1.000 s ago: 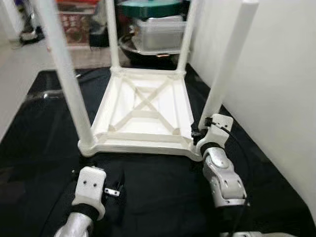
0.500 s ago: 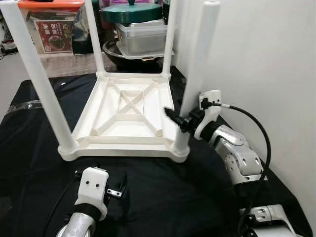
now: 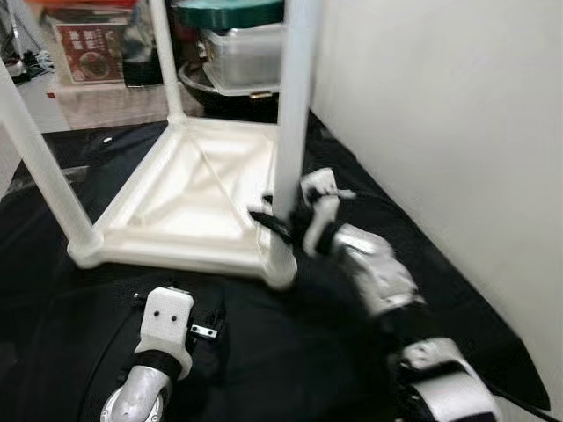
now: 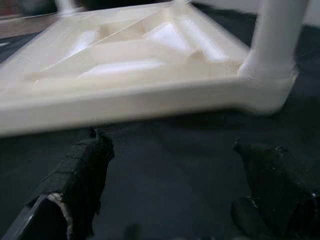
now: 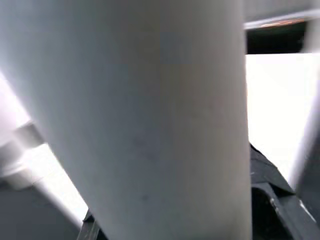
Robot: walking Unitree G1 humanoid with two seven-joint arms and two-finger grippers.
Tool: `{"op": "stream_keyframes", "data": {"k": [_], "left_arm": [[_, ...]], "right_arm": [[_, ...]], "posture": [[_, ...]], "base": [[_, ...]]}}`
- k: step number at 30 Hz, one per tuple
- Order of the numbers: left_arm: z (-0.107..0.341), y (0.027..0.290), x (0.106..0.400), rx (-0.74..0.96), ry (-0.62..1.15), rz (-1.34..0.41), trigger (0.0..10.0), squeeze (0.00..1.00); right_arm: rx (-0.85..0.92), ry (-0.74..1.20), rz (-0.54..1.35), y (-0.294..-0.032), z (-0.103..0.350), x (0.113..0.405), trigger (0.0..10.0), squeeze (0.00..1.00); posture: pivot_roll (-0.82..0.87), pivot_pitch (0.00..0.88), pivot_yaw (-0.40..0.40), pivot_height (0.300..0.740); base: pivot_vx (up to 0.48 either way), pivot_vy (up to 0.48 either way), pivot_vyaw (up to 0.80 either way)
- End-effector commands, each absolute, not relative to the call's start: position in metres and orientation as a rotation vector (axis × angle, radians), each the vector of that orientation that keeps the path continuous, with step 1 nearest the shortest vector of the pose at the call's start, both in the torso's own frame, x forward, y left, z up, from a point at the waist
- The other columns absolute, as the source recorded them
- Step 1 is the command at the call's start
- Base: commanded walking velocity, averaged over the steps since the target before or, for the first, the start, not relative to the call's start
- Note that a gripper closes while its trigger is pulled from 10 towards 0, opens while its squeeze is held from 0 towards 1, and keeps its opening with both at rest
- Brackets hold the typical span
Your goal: Building children table
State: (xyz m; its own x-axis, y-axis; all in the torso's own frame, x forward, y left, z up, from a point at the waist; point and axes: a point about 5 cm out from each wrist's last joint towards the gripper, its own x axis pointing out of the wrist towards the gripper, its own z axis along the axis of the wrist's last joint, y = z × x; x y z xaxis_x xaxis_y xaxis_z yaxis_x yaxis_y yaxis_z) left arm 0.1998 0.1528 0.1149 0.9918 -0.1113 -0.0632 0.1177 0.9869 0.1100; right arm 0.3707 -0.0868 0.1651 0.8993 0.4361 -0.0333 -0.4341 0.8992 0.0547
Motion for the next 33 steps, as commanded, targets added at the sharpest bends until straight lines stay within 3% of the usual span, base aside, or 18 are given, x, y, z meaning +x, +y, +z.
{"op": "stream_keyframes", "data": {"k": [1,3,7,8,9,11,12,13,15,16,17,18,21,26,29,30,32,33], "left_arm": [[0.113,0.155,0.197,0.121,0.070,-0.114,10.0,0.00],[0.114,0.155,0.198,0.119,0.070,-0.118,10.0,0.00],[0.113,0.154,0.200,0.118,0.071,-0.123,10.0,0.00],[0.112,0.152,0.202,0.113,0.071,-0.130,10.0,0.00],[0.112,0.150,0.204,0.111,0.070,-0.142,10.0,0.00],[0.112,0.150,0.204,0.111,0.070,-0.142,10.0,0.00],[0.112,0.148,0.205,0.108,0.068,-0.151,10.0,0.00],[0.113,0.149,0.205,0.109,0.067,-0.150,10.0,0.00],[0.113,0.149,0.205,0.109,0.067,-0.150,10.0,0.00],[0.114,0.151,0.206,0.107,0.064,-0.143,10.0,0.00],[0.114,0.151,0.206,0.107,0.064,-0.143,10.0,0.00],[0.112,0.154,0.208,0.110,0.065,-0.138,10.0,0.00],[0.112,0.153,0.209,0.109,0.065,-0.138,10.0,0.00],[0.114,0.145,0.214,0.108,0.050,-0.171,10.0,0.00],[0.114,0.145,0.215,0.110,0.050,-0.172,10.0,0.00],[0.113,0.147,0.214,0.118,0.055,-0.171,10.0,0.00],[0.113,0.147,0.214,0.118,0.055,-0.171,10.0,0.00],[0.112,0.149,0.213,0.123,0.058,-0.164,10.0,0.00]], "right_arm": [[0.078,0.275,0.016,-0.133,0.119,0.365,0.0,0.00],[0.078,0.324,-0.135,-0.149,0.107,0.354,0.0,0.00],[0.057,0.340,-0.225,-0.157,0.102,0.343,0.0,0.00],[0.041,0.339,-0.225,-0.155,0.101,0.336,3.6,0.00],[0.033,0.310,-0.172,-0.147,0.107,0.334,10.0,0.00],[0.033,0.310,-0.172,-0.147,0.107,0.334,10.0,0.00],[0.040,0.248,-0.093,-0.139,0.118,0.335,10.0,0.80],[0.082,0.177,0.032,-0.126,0.133,0.341,10.0,1.00],[0.082,0.177,0.032,-0.126,0.133,0.341,10.0,1.00],[0.118,0.100,0.178,-0.114,0.151,0.349,10.0,0.95],[0.118,0.100,0.178,-0.114,0.151,0.349,10.0,0.95],[0.161,-0.075,0.496,-0.098,0.187,0.362,10.0,0.00],[0.160,-0.115,0.592,-0.094,0.195,0.363,10.0,0.00],[0.153,-0.049,1.095,-0.086,0.177,0.345,10.0,0.00],[0.160,-0.050,1.153,-0.084,0.174,0.339,10.0,0.00],[0.143,0.004,1.214,-0.078,0.162,0.331,8.7,0.00],[0.143,0.004,1.214,-0.078,0.162,0.331,8.7,0.00],[0.128,0.078,1.200,-0.069,0.144,0.324,0.0,0.00]], "posture": [[0.17,0.000,-0.074,0.740],[0.16,0.000,-0.066,0.740],[0.15,0.000,-0.051,0.740],[0.14,0.000,-0.044,0.740],[0.13,0.000,-0.045,0.740],[0.13,0.000,-0.045,0.740],[0.14,0.000,-0.047,0.740],[0.15,0.000,-0.053,0.740],[0.15,0.000,-0.053,0.740],[0.14,0.000,-0.055,0.740],[0.14,0.000,-0.055,0.740],[0.14,0.000,-0.050,0.740],[0.14,0.000,-0.050,0.740],[0.16,0.000,-0.065,0.740],[0.16,0.000,-0.065,0.740],[0.17,0.000,-0.078,0.740],[0.17,0.000,-0.078,0.740],[0.17,0.000,-0.075,0.740]], "base": [[0.000,0.000,0.00],[0.000,0.000,0.00],[0.000,0.000,0.00],[0.000,0.000,0.00],[0.000,0.000,0.00],[0.000,0.000,0.00],[0.000,0.000,0.00],[0.000,0.000,0.00],[0.000,0.000,0.00],[0.000,0.000,0.00],[0.000,0.000,0.00],[0.000,0.000,0.00],[0.000,0.000,0.00],[0.000,0.000,0.00],[0.000,0.000,0.00],[0.000,0.000,0.00],[0.000,0.000,0.00],[0.000,0.000,0.00]]}}
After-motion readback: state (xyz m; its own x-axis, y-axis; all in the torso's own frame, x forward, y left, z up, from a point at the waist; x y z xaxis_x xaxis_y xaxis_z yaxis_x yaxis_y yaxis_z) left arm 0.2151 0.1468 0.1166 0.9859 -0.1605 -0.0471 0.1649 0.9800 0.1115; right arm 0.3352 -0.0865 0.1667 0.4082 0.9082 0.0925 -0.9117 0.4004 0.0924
